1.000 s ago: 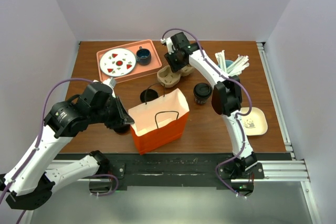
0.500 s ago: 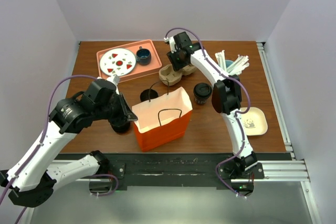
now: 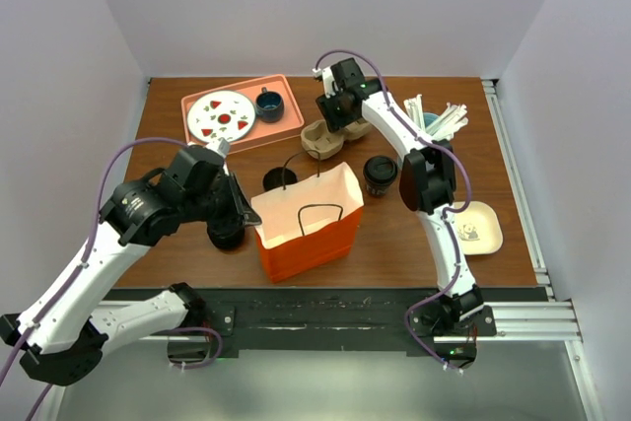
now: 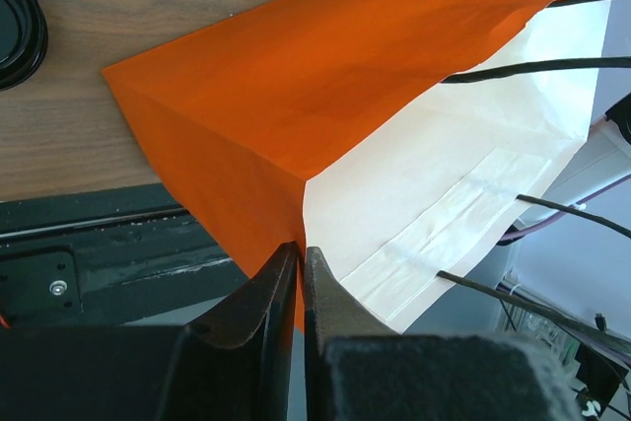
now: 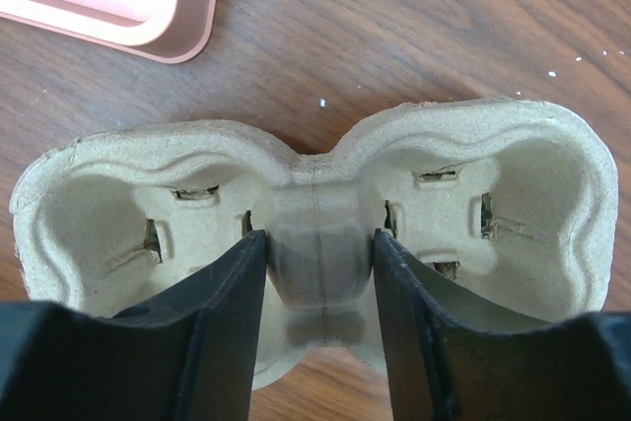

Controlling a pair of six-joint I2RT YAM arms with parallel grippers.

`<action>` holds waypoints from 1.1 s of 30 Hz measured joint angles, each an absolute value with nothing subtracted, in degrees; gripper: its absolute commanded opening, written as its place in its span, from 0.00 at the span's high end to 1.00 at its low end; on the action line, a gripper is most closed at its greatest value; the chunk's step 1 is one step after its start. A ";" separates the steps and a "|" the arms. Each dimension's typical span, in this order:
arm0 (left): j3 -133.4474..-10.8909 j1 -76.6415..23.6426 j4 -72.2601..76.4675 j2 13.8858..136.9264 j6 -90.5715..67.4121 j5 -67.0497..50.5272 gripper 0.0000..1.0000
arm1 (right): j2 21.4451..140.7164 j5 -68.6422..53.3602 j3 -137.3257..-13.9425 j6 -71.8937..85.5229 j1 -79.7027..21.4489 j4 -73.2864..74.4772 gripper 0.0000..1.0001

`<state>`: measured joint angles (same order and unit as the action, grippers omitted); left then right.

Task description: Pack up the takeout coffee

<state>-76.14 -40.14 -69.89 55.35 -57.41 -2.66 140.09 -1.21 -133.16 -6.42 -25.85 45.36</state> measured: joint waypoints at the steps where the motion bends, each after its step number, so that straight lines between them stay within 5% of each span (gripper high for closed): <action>1: -76.16 -40.14 -69.84 55.53 -57.39 -2.66 0.87 | 140.09 -1.32 -133.16 -6.37 -25.71 45.36 0.46; 5: -76.16 -40.14 -69.82 55.92 -57.39 -2.63 0.86 | 140.09 -2.55 -133.69 -5.85 -25.19 45.04 0.44; 9: -76.16 -40.14 -69.80 55.96 -57.36 -2.63 0.86 | 140.09 -3.09 -134.15 -5.39 -24.91 44.42 0.57; 19: -76.16 -40.14 -69.65 56.82 -57.19 -2.61 0.86 | 140.31 -4.19 -134.15 -4.91 -24.45 44.12 0.49; 28: -76.16 -40.14 -69.49 56.86 -57.23 -2.61 0.86 | 140.31 -5.21 -134.15 -4.73 -24.29 44.12 0.58; 33: -76.16 -40.14 -69.49 56.64 -57.36 -2.59 0.86 | 140.31 -5.54 -134.13 -4.69 -24.21 44.14 0.51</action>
<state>-76.16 -40.14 -69.49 56.64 -57.36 -2.59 140.31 -5.54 -134.13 -4.69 -24.21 44.14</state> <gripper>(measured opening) 0.141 0.435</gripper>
